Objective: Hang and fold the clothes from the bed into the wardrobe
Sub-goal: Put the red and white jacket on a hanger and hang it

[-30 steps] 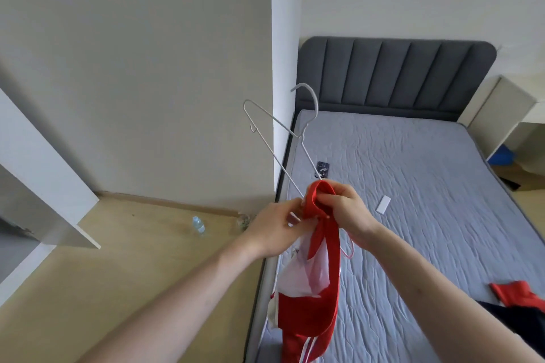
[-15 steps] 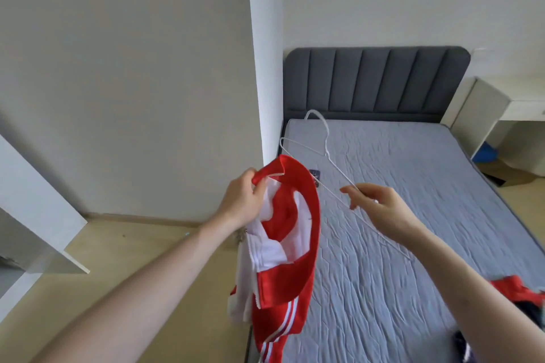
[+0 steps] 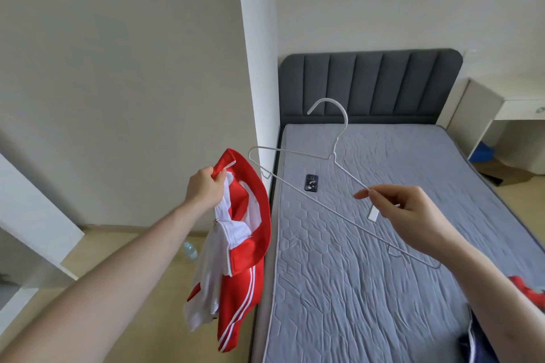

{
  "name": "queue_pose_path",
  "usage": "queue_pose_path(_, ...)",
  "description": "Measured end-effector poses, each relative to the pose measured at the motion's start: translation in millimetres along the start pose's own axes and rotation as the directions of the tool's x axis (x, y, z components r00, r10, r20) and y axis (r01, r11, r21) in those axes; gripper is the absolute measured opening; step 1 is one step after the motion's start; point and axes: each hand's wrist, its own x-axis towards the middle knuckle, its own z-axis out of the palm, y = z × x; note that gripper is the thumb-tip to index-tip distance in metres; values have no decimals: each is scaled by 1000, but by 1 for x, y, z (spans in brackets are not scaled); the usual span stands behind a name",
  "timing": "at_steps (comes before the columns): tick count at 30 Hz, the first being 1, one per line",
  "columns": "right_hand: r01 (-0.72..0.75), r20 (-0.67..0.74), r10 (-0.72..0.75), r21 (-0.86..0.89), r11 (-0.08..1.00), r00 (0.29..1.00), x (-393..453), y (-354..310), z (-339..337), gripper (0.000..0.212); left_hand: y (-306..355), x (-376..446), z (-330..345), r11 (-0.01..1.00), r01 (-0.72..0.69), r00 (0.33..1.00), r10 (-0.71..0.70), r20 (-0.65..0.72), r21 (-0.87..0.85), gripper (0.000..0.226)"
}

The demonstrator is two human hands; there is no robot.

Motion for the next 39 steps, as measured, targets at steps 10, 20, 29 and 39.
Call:
queue_pose_path(10, -14, 79, 14, 9, 1000, 997, 3, 4, 7, 30, 10, 4, -15, 988, 17, 999, -22, -36, -153, 41)
queue_pose_path(20, 7, 251, 13, -81, 997, 968, 16, 4, 32, 31, 66, -21, -24, 932, -247, 953, 284, 110, -266, 33)
queue_pose_path(29, -22, 222, -2, 102, 994, 975, 24, -2, 33, 38, 111, -55, -29, 820, -429, 781, 547, 301, -378, 32)
queue_pose_path(39, -90, 112, 51, 376, 922, 992, 4, 22, 53, 38, 104, -44, -46, 571, -801, 579, 664, 473, 179, 43)
